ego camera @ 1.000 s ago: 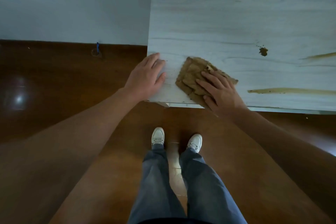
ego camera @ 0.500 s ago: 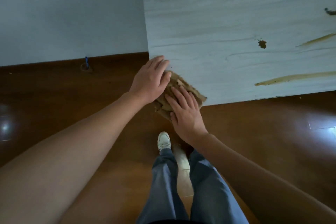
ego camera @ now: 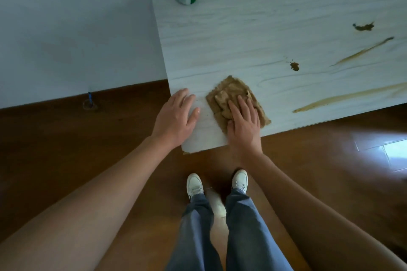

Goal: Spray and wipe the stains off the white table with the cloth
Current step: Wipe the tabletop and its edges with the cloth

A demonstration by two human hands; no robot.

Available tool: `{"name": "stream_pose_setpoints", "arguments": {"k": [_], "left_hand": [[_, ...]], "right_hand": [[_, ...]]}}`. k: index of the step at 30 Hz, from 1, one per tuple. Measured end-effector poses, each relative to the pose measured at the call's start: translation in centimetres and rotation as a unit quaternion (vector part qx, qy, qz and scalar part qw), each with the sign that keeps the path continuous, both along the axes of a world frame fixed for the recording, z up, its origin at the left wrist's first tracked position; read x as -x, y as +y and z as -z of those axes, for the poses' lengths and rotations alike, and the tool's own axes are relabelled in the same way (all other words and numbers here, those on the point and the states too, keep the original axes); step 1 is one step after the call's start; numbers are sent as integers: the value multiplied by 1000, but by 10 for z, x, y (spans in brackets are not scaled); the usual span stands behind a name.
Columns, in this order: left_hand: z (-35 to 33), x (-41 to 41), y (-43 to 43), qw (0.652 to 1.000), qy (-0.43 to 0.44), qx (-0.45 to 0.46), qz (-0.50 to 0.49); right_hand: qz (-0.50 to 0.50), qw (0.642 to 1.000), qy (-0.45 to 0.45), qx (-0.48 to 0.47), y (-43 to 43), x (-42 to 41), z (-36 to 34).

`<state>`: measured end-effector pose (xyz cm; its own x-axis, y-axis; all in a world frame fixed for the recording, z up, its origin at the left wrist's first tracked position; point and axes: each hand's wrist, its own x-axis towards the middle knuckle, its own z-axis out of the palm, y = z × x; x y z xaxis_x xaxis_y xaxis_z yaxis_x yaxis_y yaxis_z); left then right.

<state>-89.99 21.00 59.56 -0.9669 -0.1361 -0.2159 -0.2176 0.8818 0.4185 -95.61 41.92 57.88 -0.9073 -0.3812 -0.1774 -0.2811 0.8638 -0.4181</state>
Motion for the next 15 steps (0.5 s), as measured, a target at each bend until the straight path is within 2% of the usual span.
{"name": "stream_pose_setpoints", "arguments": {"k": [1, 3, 6, 8, 11, 15], "left_hand": [[1, 1, 2, 1000, 1, -4, -11], [3, 4, 5, 999, 12, -14, -38], [3, 5, 9, 998, 19, -19, -64], [3, 7, 13, 997, 12, -16, -71], [4, 7, 20, 996, 7, 1, -85], [5, 15, 33, 992, 1, 10, -128]], "right_hand": [[-9, 1000, 1, -7, -8, -9, -1], [-92, 996, 7, -8, -22, -33, -2], [-280, 960, 29, 0, -24, -53, -1], [-347, 937, 38, -6, -13, -40, 1], [-348, 936, 42, -16, 11, -5, 6], [-261, 964, 35, -25, 45, 61, 6]]}}
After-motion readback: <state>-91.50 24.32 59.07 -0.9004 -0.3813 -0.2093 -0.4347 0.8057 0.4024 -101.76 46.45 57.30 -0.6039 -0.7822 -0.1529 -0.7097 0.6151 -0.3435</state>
